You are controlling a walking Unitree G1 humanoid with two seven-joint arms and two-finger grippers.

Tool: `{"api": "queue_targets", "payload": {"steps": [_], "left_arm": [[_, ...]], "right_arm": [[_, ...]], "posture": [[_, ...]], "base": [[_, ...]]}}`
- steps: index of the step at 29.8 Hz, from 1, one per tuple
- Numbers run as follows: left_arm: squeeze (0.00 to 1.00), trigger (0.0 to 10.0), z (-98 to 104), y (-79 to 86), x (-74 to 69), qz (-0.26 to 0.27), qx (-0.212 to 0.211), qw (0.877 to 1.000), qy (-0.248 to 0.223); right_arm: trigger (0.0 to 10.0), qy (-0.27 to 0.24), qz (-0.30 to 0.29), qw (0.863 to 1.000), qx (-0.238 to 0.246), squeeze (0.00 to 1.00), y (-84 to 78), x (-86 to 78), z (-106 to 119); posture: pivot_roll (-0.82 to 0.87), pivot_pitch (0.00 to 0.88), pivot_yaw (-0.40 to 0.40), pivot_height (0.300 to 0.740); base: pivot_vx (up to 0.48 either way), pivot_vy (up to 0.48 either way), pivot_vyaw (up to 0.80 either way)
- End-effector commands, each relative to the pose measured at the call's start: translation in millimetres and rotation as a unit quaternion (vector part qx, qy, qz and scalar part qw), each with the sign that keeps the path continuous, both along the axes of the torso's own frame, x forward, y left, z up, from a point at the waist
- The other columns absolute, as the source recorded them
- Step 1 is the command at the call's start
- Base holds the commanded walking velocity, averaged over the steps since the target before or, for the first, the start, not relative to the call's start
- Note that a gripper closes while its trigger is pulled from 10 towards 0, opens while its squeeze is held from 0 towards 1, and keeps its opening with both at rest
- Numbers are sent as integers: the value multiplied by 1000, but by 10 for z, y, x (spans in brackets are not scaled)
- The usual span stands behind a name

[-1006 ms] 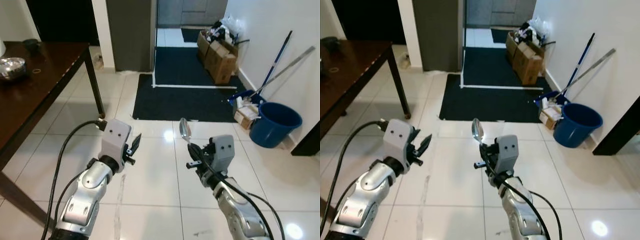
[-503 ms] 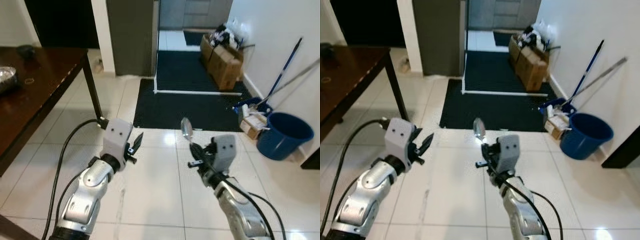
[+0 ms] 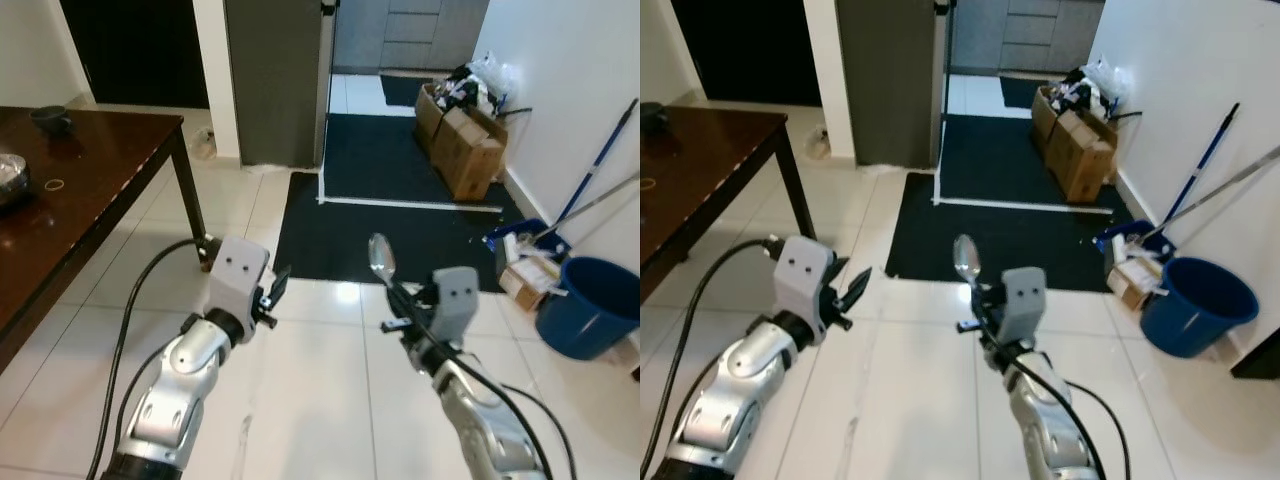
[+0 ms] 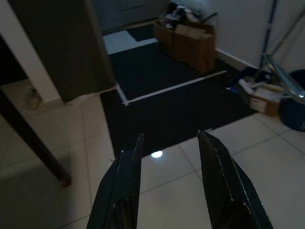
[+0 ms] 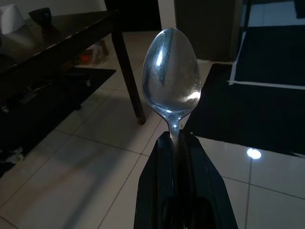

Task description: Setting the table

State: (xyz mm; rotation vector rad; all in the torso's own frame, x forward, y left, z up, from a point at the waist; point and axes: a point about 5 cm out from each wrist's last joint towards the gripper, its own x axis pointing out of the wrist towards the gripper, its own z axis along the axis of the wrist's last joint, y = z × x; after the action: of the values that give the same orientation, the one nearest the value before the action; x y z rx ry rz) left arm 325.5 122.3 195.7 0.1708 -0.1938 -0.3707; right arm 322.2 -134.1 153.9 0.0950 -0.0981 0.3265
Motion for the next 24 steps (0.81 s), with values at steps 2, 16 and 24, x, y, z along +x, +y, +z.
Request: {"api": "queue_targets", "payload": {"steps": [2,16,24], "left_arm": [[0,10000,-53,-22,-8,-5,2,1000,8],[0,10000,-51,-20,-1,-5,2,1000,8],[0,10000,-50,-21,1,-6,3,1000,8]], "right_arm": [[10000,3,-10,1000,-6,0,-57,-6,-31],[10000,2,-11,1000,-6,0,-59,-1,-29],[10000,3,-13,1000,-5,0,-66,-3,-33]], "posture": [[62,85,88,740],[59,89,88,740],[58,95,93,740]], "base": [[480,0,0],[480,0,0],[480,0,0]]}}
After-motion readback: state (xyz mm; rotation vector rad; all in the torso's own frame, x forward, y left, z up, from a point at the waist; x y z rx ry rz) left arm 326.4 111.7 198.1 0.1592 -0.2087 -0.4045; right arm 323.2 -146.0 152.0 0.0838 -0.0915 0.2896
